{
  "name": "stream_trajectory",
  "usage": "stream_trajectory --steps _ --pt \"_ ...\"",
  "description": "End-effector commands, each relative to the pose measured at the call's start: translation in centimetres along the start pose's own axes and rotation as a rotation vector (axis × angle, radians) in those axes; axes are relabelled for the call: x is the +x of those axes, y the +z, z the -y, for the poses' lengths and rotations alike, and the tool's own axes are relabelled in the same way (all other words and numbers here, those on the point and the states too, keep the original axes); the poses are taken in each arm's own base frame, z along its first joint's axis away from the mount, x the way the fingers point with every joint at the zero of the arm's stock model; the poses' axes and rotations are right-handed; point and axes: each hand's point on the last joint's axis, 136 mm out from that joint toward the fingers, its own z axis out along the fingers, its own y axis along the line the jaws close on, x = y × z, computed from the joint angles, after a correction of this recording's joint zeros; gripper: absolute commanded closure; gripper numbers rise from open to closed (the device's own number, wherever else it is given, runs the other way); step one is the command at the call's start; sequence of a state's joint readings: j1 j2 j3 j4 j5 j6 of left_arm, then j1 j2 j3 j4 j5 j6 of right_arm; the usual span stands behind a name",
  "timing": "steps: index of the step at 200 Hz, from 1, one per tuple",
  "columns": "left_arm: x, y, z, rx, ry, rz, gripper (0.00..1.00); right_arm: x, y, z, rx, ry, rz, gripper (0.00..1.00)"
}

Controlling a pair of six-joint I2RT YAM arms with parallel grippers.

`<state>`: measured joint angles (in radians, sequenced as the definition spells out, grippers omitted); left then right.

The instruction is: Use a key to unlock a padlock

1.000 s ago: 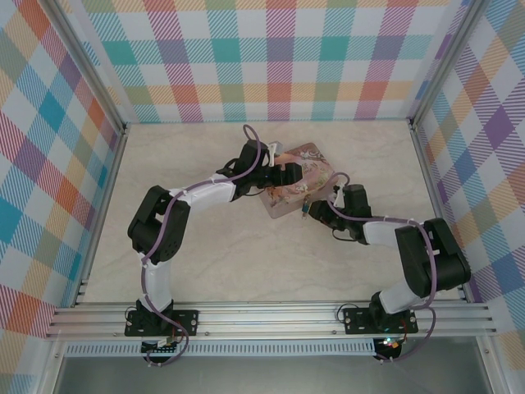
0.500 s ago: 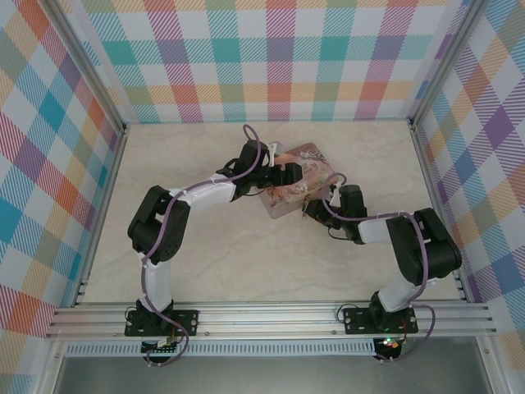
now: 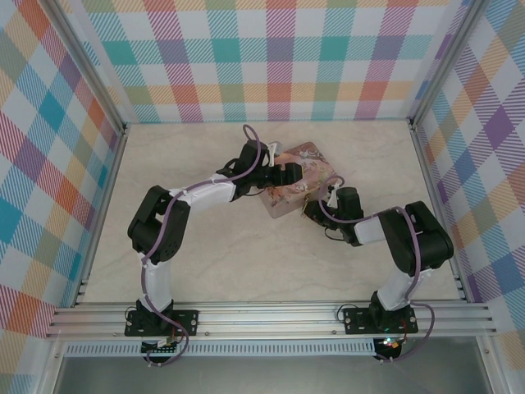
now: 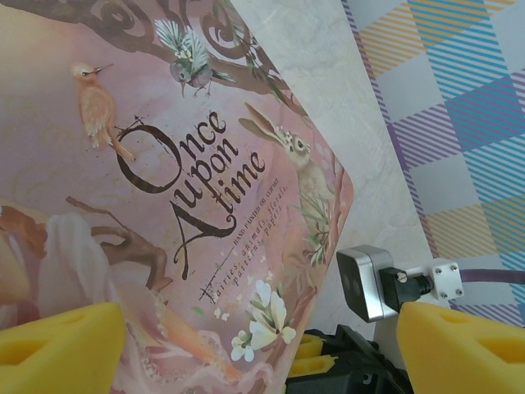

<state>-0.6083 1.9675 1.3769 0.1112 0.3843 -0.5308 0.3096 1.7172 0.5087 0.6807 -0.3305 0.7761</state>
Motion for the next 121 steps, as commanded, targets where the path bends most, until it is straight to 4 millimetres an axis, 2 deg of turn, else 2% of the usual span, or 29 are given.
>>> stream_trajectory --steps 1,26,82,121 --pt "2.7 0.5 -2.6 -0.081 -0.033 -0.057 0.14 0.0 0.0 0.6 0.010 0.016 0.034 0.86" --pt "2.9 0.4 -3.2 -0.100 -0.038 -0.056 0.13 -0.2 -0.4 1.1 0.037 0.030 0.059 0.91" --pt "4.2 0.7 -4.9 -0.140 -0.048 -0.076 0.14 -1.0 -1.5 2.4 0.148 0.108 0.110 0.93" --pt "4.7 0.9 -5.5 -0.152 -0.052 -0.084 0.14 -1.8 -1.8 2.1 0.161 0.101 0.134 0.93"
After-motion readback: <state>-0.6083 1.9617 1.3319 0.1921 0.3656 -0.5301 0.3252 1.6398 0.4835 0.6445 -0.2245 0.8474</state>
